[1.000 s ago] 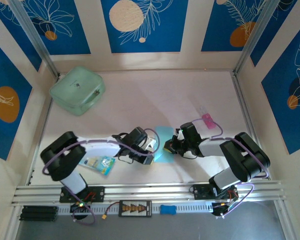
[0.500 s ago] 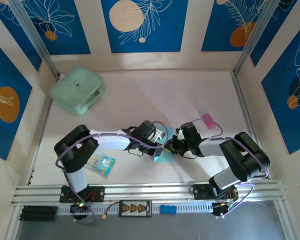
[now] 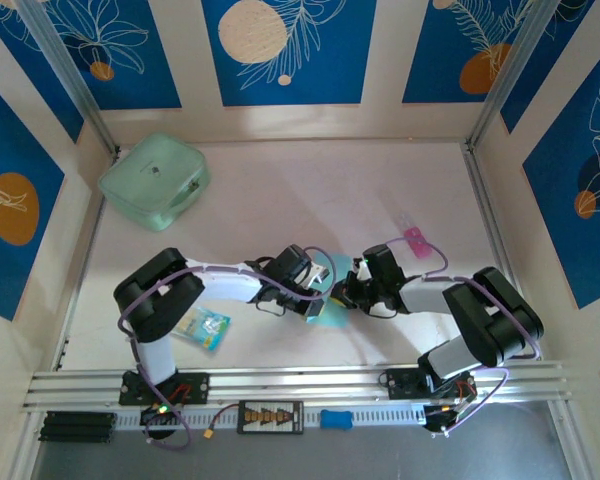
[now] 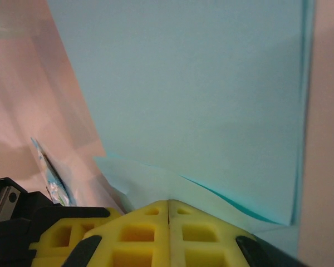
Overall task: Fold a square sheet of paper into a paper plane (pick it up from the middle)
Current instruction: Fold the triangle a second time at the center of the table.
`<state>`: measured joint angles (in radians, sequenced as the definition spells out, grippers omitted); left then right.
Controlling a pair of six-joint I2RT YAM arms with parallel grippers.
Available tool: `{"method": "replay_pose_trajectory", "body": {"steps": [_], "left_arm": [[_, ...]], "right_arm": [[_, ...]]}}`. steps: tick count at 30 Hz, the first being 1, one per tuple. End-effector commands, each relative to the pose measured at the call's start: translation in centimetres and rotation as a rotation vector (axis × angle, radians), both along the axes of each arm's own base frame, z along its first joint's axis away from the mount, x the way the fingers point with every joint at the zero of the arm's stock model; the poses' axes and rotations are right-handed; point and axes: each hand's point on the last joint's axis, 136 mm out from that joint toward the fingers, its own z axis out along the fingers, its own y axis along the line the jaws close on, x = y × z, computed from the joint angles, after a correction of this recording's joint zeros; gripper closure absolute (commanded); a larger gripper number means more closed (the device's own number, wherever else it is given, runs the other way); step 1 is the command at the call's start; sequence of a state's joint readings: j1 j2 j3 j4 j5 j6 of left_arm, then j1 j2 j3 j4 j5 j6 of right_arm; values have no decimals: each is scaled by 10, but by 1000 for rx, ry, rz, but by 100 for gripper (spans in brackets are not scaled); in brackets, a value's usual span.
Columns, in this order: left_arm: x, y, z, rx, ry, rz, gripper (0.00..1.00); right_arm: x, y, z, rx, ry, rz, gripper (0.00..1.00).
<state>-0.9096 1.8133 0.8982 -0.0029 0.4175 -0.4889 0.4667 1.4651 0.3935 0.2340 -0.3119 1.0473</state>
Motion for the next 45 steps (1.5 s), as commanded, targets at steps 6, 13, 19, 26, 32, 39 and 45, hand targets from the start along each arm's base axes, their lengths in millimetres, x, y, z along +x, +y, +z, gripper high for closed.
{"method": "replay_pose_trajectory", "body": {"steps": [6,13,19,26,32,39,45], "left_arm": [[-20,35,-33,150,70,0,100],[-19,36,-33,154,68,5,100],[-20,35,-34,152,75,1,100],[-20,35,-34,149,79,0,100],[-20,34,-34,146,76,2,100],[-19,31,-31,134,73,1,100],[-18,29,-29,122,74,-1,100]], "right_arm": [[4,12,11,-22,-40,30,99],[-10,-11,-33,-106,68,-59,100],[6,-31,-22,-57,21,-93,99],[20,-53,-11,-15,-11,-150,99],[25,-46,20,16,-116,-139,98],[11,-24,29,20,-155,-63,97],[10,-15,15,18,-108,-18,97]]}}
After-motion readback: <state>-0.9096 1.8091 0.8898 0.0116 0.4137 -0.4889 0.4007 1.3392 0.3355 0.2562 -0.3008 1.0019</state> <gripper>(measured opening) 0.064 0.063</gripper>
